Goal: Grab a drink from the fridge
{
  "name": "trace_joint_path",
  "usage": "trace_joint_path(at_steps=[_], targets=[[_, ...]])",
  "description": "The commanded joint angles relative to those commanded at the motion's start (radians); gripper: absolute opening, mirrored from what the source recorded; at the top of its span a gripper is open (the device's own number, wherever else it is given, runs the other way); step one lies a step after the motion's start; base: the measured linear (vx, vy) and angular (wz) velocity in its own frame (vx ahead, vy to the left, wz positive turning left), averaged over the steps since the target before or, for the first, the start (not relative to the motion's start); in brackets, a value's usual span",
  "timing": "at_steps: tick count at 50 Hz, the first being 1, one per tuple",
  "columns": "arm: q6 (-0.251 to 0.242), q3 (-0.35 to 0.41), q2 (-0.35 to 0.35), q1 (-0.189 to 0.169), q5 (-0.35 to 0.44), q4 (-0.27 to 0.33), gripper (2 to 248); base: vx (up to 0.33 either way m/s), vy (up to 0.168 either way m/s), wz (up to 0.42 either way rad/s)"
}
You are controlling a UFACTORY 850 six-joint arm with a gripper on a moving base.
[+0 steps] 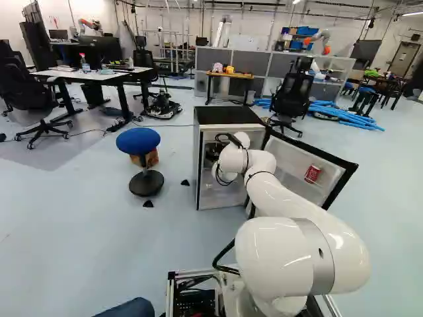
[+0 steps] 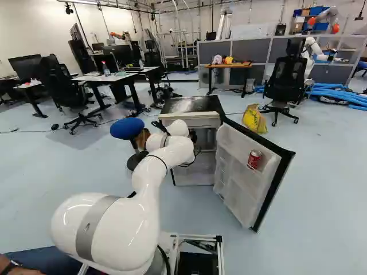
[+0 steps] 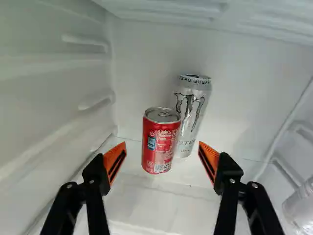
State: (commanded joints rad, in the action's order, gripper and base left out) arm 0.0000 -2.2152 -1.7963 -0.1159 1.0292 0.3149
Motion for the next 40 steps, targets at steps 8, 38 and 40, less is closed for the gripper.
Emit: trace_joint_path(at_steps=[8, 38, 40], targets=[[0.000, 0.000, 0.000, 0.000, 0.000, 0.000, 199, 0.000, 0.000, 0.000], [0.000, 0.000, 0.000, 0.000, 0.000, 0.000, 194, 0.000, 0.000, 0.000], [0.000, 0.000, 0.000, 0.000, 0.000, 0.000, 194, 0.000, 0.000, 0.000]])
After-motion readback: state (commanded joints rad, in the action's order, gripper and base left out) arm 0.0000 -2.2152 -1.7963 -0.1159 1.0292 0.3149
